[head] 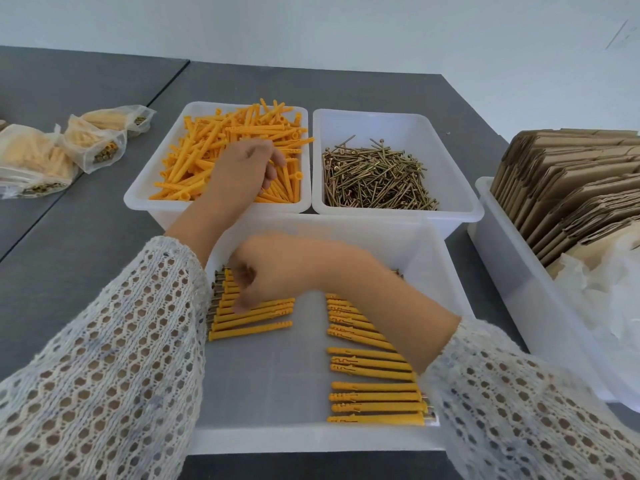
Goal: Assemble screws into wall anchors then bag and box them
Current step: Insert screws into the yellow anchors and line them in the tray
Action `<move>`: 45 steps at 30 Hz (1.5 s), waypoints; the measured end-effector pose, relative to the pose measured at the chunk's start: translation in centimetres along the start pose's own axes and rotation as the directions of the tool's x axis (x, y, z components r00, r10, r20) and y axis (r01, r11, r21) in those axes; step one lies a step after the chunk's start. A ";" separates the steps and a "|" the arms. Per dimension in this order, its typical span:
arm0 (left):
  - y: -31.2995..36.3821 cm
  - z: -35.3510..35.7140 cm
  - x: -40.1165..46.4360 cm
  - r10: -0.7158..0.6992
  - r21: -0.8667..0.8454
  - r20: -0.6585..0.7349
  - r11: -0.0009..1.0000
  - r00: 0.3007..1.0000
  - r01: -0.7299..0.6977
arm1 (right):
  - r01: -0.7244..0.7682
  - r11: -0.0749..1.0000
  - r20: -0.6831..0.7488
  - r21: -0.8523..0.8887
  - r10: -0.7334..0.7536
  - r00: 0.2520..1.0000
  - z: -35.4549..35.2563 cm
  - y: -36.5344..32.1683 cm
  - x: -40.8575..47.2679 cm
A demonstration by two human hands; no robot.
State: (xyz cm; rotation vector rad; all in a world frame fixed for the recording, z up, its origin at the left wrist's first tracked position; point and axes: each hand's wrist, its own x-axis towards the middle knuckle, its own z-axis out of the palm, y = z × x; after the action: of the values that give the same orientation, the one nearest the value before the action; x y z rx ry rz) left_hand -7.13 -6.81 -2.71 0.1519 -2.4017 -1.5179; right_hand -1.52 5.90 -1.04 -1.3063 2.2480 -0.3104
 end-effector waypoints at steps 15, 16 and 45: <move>-0.1 1.8 -1.1 0.124 0.674 -0.128 0.739 0.984 -0.005 | -0.610 0.743 -0.559 0.277 0.640 0.526 -2.8 12.7 -2.7; 0.0 1.9 -1.0 0.085 0.706 -0.115 0.708 0.990 0.021 | -0.624 0.735 -0.534 0.264 0.651 0.540 -2.8 12.8 -2.5; 0.5 1.3 -1.5 0.217 0.200 -0.247 0.965 0.944 -0.169 | -0.579 0.699 -0.302 0.418 0.709 0.638 -4.4 12.6 -2.2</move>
State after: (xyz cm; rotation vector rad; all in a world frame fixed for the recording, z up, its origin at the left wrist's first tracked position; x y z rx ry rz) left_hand -6.06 -5.13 -3.10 0.1427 -2.2556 -1.1192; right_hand -12.37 13.93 -2.22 -0.1975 2.7444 -0.6787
